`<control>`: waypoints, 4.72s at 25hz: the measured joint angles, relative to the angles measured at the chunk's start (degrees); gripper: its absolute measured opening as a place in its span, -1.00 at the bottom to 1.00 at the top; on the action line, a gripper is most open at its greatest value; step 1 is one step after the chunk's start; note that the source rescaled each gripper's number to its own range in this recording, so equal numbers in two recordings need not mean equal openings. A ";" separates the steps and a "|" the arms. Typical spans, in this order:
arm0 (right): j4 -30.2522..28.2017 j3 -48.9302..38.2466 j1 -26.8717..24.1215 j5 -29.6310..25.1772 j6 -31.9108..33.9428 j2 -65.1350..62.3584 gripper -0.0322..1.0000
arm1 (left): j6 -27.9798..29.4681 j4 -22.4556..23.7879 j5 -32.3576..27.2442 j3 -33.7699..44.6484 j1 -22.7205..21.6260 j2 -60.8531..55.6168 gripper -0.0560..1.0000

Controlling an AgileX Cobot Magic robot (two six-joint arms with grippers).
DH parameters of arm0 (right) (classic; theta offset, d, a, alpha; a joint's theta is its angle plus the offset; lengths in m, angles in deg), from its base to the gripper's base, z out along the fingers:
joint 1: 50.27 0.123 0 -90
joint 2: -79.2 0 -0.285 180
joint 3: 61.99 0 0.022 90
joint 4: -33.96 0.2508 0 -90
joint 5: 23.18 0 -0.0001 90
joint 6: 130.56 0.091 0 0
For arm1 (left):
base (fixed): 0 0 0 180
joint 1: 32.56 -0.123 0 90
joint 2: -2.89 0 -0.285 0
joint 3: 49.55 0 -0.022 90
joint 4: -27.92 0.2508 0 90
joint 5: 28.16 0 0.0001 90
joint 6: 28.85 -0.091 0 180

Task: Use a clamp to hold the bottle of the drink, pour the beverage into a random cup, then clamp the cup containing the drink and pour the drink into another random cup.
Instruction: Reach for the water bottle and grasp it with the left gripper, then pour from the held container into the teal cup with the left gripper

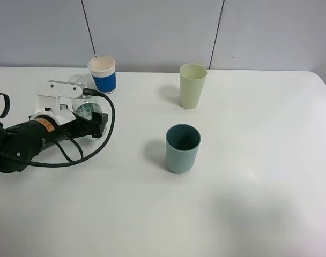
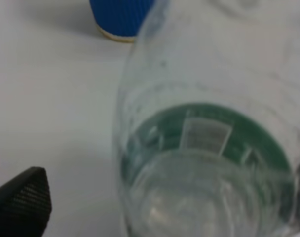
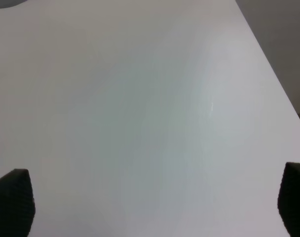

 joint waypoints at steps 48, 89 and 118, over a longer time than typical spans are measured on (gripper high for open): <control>0.00 0.00 0.00 0.00 0.00 0.00 1.00 | -73.86 -55.37 -13.83 -8.11 14.34 -15.07 -0.85; 0.00 0.00 0.00 0.00 0.00 0.00 1.00 | -134.00 -83.33 4.93 -28.27 34.62 -2.72 -0.85; 0.00 0.00 0.00 0.00 0.00 0.00 1.00 | -142.68 -67.51 9.28 -26.41 34.62 -2.72 -0.85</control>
